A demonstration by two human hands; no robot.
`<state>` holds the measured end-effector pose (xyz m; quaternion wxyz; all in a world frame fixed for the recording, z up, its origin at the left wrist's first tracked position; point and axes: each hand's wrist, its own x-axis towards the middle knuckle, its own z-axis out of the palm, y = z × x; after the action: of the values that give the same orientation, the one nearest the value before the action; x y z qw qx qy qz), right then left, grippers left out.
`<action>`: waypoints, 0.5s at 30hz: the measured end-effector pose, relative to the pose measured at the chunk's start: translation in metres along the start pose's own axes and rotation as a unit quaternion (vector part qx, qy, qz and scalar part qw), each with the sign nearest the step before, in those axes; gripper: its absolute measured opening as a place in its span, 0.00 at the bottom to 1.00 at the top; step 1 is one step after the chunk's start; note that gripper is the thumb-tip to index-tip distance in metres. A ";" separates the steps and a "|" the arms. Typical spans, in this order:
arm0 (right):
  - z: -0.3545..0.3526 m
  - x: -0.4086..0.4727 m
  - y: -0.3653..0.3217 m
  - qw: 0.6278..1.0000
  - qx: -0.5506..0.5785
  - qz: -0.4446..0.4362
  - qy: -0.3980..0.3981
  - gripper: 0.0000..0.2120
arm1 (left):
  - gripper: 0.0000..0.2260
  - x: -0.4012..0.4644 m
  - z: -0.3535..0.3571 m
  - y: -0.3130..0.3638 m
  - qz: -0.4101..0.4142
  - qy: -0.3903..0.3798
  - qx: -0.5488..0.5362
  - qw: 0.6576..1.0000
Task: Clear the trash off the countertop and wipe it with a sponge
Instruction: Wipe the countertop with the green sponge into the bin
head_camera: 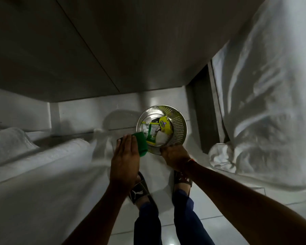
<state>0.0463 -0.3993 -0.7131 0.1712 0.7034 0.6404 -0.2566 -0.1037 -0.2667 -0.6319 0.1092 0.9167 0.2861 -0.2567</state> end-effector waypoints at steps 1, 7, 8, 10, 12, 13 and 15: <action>0.000 0.000 -0.002 0.998 0.000 -0.016 0.054 0.10 | 0.43 -0.001 0.005 -0.003 0.004 -0.002 0.008 1.000; -0.070 -0.022 0.022 0.987 -0.003 -0.012 0.162 0.05 | 0.29 -0.018 -0.045 -0.011 -0.022 0.030 0.001 0.999; -0.086 -0.030 0.026 0.986 0.001 -0.030 0.167 0.10 | 0.29 -0.022 -0.065 -0.012 -0.024 0.047 0.000 0.999; -0.126 -0.054 0.035 0.989 0.024 -0.044 0.141 0.13 | 0.27 -0.029 -0.115 -0.014 -0.023 0.072 -0.005 0.997; -0.155 -0.075 0.037 0.993 0.003 -0.045 0.105 0.21 | 0.26 -0.036 -0.163 -0.015 -0.016 0.110 -0.025 0.994; -0.176 -0.090 0.035 0.996 -0.009 -0.048 0.077 0.24 | 0.27 -0.040 -0.190 -0.014 -0.012 0.128 -0.038 0.991; -0.228 -0.107 0.037 0.997 -0.022 -0.073 0.014 0.22 | 0.29 -0.049 -0.250 -0.016 -0.015 0.170 -0.060 0.984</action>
<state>0.1095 -0.3614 -0.4698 0.1578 0.6542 0.6981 -0.2445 -0.0457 -0.1899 -0.3951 0.1097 0.9345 0.3287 -0.0815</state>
